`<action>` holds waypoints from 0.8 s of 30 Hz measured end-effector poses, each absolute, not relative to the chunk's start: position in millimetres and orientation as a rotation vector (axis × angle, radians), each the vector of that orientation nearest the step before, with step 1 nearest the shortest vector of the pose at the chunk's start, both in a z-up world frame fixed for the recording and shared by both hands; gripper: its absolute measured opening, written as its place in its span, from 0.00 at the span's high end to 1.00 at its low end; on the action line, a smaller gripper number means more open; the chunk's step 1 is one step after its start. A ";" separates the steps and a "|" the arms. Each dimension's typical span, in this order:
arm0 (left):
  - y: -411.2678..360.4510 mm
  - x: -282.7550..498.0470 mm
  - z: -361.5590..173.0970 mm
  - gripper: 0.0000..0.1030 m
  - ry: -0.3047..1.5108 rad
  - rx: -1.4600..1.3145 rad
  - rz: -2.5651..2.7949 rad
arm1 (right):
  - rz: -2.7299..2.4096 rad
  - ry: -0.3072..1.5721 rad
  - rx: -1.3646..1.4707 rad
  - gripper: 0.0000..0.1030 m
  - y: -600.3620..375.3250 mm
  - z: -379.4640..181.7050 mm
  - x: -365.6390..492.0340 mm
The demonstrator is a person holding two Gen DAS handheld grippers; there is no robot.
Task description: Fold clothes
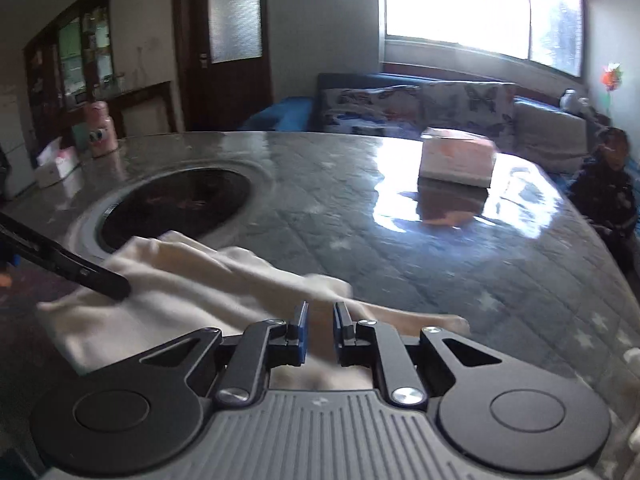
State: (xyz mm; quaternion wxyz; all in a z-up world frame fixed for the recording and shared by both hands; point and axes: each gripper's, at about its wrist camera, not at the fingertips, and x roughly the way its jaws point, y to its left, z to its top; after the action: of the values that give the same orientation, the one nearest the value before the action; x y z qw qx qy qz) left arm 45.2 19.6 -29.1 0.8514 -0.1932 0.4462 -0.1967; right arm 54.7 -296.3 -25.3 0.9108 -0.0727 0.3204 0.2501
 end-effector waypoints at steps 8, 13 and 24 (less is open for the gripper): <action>20.2 46.6 -29.8 0.63 0.942 -0.413 -0.420 | 0.554 0.701 -0.217 0.88 -248.0 -34.9 81.0; 21.7 46.8 -29.4 0.58 0.947 -0.427 -0.426 | 0.562 0.675 -0.206 0.79 -255.5 -16.8 58.4; 27.7 29.4 -28.9 0.46 0.945 -0.489 -0.406 | 0.525 0.638 -0.193 0.62 -292.9 -5.9 -30.6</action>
State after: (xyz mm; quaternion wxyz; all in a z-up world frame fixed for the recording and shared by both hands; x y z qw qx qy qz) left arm 29.4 27.7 -28.9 0.8422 -0.2317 0.4474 -0.1921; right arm -30.6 -292.9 -5.9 0.9114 -0.0934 0.3096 0.2546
